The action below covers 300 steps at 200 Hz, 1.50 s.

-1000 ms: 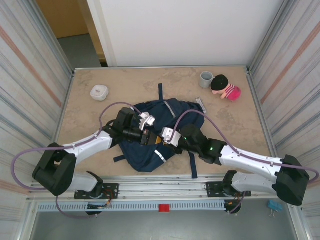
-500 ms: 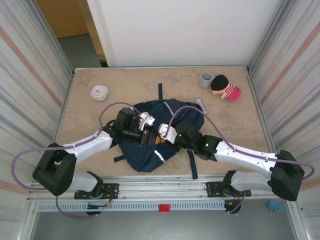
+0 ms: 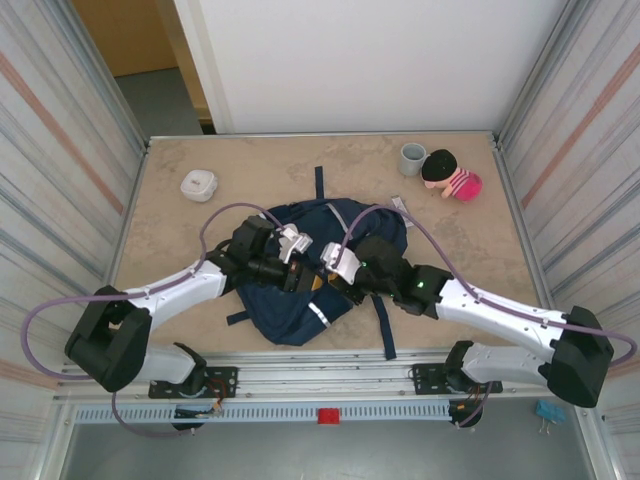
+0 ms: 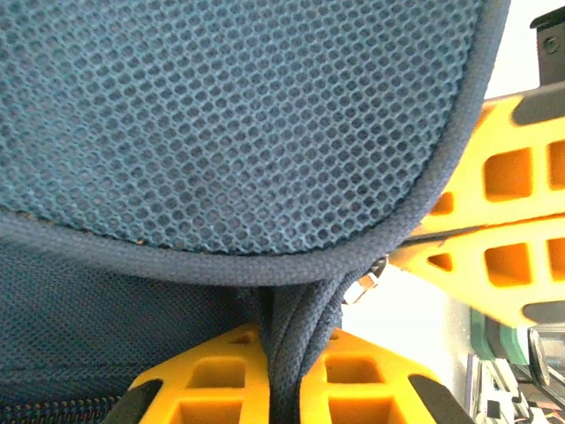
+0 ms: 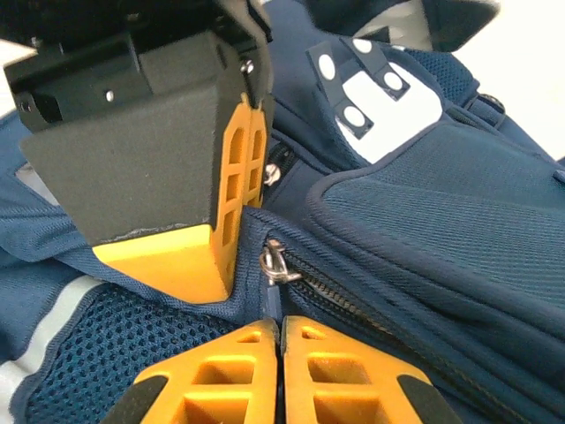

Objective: Pack books, pencil case, and school supplies into a backpack

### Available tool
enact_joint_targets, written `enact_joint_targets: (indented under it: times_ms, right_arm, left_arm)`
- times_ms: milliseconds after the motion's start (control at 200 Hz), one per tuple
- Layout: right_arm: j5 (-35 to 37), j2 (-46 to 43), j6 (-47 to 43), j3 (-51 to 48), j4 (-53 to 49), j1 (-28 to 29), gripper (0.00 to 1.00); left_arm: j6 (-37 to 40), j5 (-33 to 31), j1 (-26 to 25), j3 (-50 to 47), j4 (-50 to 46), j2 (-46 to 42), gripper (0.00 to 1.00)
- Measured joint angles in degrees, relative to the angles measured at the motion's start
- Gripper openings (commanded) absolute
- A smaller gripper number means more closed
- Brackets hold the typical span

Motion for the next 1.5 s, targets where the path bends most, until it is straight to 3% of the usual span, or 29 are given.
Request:
enact_joint_targets:
  times_ms: [225,366,461,692,757,1012,1503]
  right_arm:
    - [-3.0,-0.3,4.2,0.5,-2.3,-2.2,0.12]
    - [-4.3,0.7,5.6,0.5,-2.0,-2.2,0.30]
    - [-5.6,2.2,5.9,0.5,-1.6,-2.2,0.37]
    - [-4.8,4.7,5.8,0.6,0.4,-0.3,0.41]
    - [-2.3,5.6,5.4,0.8,0.7,1.5,0.38]
    - [7.4,6.0,3.4,0.8,1.4,5.0,0.08]
    - [-7.2,5.8,9.7,4.1,-5.5,-1.0,0.00]
  left_arm:
    - [0.1,0.0,-0.1,0.0,-0.2,0.0,0.00]
    - [-0.1,0.6,-0.1,0.0,0.0,0.0,0.00]
    - [-0.1,0.7,-0.1,0.0,0.0,0.0,0.00]
    - [-1.5,1.2,0.1,-0.3,1.5,0.0,0.00]
    - [-1.9,1.2,0.2,-0.5,1.8,0.0,0.00]
    - [-2.2,0.8,0.2,-0.7,1.9,0.0,0.00]
    - [0.2,-0.4,-0.3,-0.7,0.7,0.0,0.00]
